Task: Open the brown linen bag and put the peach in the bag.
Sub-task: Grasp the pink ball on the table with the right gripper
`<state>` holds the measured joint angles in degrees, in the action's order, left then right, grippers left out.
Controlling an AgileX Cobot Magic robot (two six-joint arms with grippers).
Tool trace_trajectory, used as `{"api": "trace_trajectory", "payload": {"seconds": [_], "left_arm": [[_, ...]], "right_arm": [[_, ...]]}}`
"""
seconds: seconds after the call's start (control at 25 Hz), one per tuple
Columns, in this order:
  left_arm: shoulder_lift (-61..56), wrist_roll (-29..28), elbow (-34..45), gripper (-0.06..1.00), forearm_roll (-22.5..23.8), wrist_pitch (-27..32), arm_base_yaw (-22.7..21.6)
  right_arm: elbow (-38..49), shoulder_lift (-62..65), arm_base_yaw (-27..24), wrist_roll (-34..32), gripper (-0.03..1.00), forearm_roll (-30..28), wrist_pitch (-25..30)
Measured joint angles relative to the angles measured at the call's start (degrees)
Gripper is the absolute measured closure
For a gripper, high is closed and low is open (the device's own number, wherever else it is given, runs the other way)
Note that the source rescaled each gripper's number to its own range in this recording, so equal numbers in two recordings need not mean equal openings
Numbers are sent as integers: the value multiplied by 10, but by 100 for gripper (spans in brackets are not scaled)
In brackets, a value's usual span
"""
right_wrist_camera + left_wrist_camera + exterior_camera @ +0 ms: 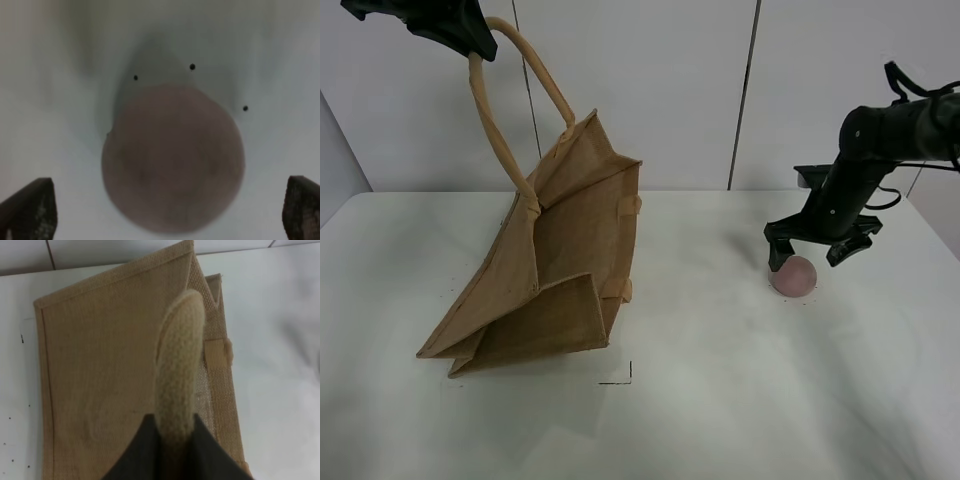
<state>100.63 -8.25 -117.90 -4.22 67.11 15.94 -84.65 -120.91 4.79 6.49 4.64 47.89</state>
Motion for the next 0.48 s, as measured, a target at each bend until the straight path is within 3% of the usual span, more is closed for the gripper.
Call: {"api": "trace_trajectory", "payload": {"seconds": [0.28, 0.4, 0.48], "left_arm": [[0, 2, 0, 94, 0, 0, 0], [0, 3, 0, 94, 0, 1, 0], [0, 3, 0, 94, 0, 1, 0]], "right_arm": [[-1, -38, 0, 1, -3, 5, -25], [-1, -41, 0, 1, 8, 5, -27], [-1, -42, 0, 1, 22, 5, -27]]}}
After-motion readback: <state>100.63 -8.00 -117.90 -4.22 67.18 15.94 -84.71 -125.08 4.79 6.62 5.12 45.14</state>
